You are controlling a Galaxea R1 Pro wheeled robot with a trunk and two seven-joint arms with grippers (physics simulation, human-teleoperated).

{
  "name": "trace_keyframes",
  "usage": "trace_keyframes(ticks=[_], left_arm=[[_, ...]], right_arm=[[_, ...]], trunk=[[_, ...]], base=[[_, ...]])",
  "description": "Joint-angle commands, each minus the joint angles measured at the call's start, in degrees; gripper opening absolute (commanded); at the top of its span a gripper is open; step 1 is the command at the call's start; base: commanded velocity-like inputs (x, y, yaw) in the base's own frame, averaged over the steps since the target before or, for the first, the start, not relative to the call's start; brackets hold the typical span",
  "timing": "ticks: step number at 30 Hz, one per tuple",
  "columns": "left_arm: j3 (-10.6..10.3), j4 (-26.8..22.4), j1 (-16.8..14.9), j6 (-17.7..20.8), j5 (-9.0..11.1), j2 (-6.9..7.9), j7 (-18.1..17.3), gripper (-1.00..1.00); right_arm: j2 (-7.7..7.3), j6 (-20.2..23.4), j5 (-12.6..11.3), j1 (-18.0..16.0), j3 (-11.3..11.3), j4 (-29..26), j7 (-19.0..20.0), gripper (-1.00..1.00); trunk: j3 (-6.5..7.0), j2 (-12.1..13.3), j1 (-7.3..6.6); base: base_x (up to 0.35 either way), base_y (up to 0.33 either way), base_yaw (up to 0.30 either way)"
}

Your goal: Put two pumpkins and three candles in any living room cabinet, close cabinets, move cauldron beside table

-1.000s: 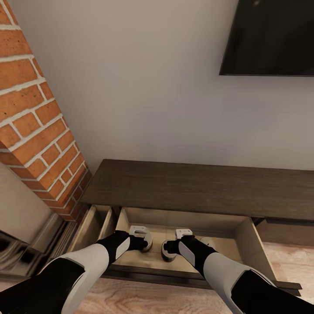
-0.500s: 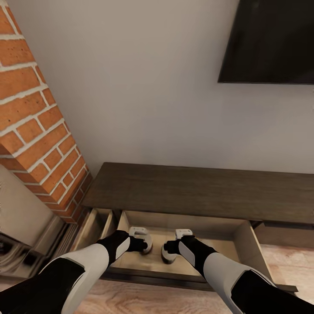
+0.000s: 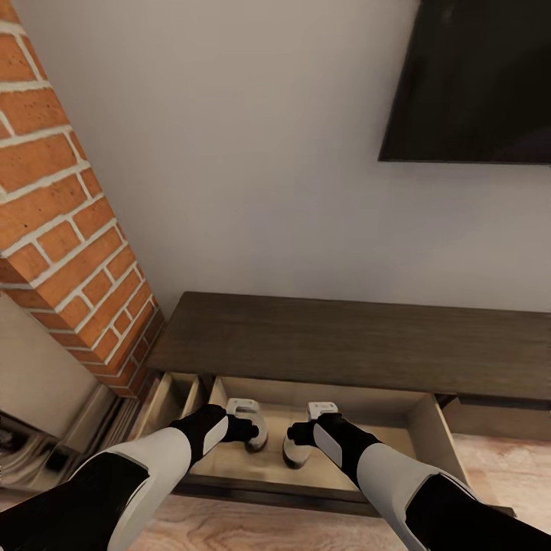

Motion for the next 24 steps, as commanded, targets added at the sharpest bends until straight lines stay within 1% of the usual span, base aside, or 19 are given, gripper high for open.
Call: trace_keyframes(ticks=[1, 14, 23, 24], left_arm=[[-0.5, 0.0, 0.0, 0.2, 0.5, 0.0, -0.1, 1.0], [-0.5, -0.1, 0.0, 0.3, 0.5, 0.0, 0.0, 1.0], [-0.5, -0.1, 0.0, 1.0, 0.5, 0.0, 0.0, 1.0], [-0.5, 0.0, 0.0, 1.1, 0.6, 0.0, 0.0, 1.0]], right_arm=[[0.0, 0.2, -0.5, 0.0, 0.4, -0.1, -0.4, 1.0], [0.0, 0.2, -0.4, -0.1, 0.4, -0.1, -0.4, 1.0], [0.0, 0.4, -0.5, 0.0, 0.4, -0.1, -0.7, 1.0], [0.0, 0.6, -0.5, 0.0, 0.3, -0.1, -0.8, 1.0]], trunk=[[0.15, 0.4, -0.23], [3.54, 5.6, -3.09], [5.96, 9.2, -5.06], [6.04, 9.2, -5.06]], base=[[0.0, 0.0, 0.0], [0.0, 0.0, 0.055], [0.0, 0.0, 0.061], [0.0, 0.0, 0.061]])
